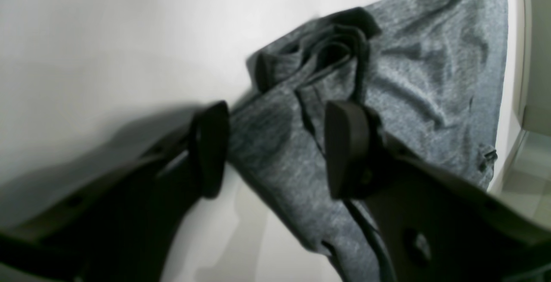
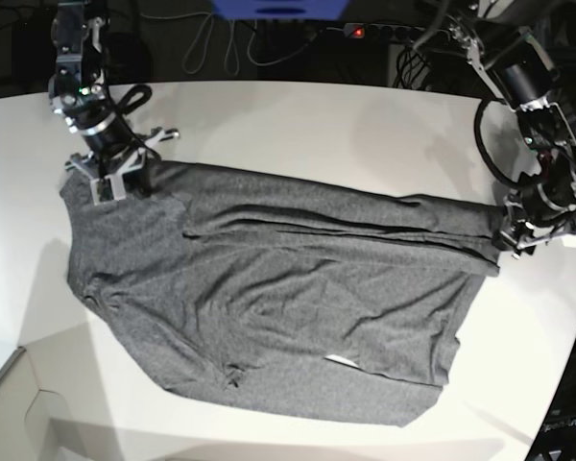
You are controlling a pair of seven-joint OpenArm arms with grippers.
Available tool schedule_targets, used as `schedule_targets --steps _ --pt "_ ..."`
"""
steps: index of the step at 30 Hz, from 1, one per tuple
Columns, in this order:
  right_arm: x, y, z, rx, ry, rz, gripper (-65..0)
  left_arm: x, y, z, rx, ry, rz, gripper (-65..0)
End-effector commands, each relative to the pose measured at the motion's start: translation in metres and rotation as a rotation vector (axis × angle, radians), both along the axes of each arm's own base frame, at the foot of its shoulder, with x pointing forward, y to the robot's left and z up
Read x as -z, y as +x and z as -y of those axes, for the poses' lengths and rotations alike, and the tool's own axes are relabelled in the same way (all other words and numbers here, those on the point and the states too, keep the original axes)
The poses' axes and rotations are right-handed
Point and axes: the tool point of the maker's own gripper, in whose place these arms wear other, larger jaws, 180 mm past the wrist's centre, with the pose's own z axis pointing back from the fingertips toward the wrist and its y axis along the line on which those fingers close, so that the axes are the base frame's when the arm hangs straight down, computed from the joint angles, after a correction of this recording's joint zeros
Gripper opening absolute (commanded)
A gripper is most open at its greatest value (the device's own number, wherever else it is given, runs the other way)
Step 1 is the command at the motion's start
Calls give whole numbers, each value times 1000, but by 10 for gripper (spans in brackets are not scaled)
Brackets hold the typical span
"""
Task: Layout the t-shirt on the table in an organized manner, then fold the t-shirt properly
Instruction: 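Drag the shirt edge with the right gripper away from the left gripper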
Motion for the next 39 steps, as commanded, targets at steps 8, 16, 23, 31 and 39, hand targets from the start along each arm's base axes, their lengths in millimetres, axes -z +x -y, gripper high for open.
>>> schedule_targets --steps 8,16,23,31,39 --pt "-27 25 10 -15 -29 92 -650 -16 10 -8 -1 23 45 -304" --pt "-17 11 9 -17 -28 55 -554 -18 12 -8 -1 21 49 -304" --pt "-18 -5 -5 -82 -13 45 -331 -18 12 -7 0 20 49 -304" --pt "-10 -10 -5 -79 -7 21 -332 -18 13 -7 0 19 50 -304" --pt "4 -14 -16 -111 9 -16 -398 -17 13 -7 0 18 48 -304"
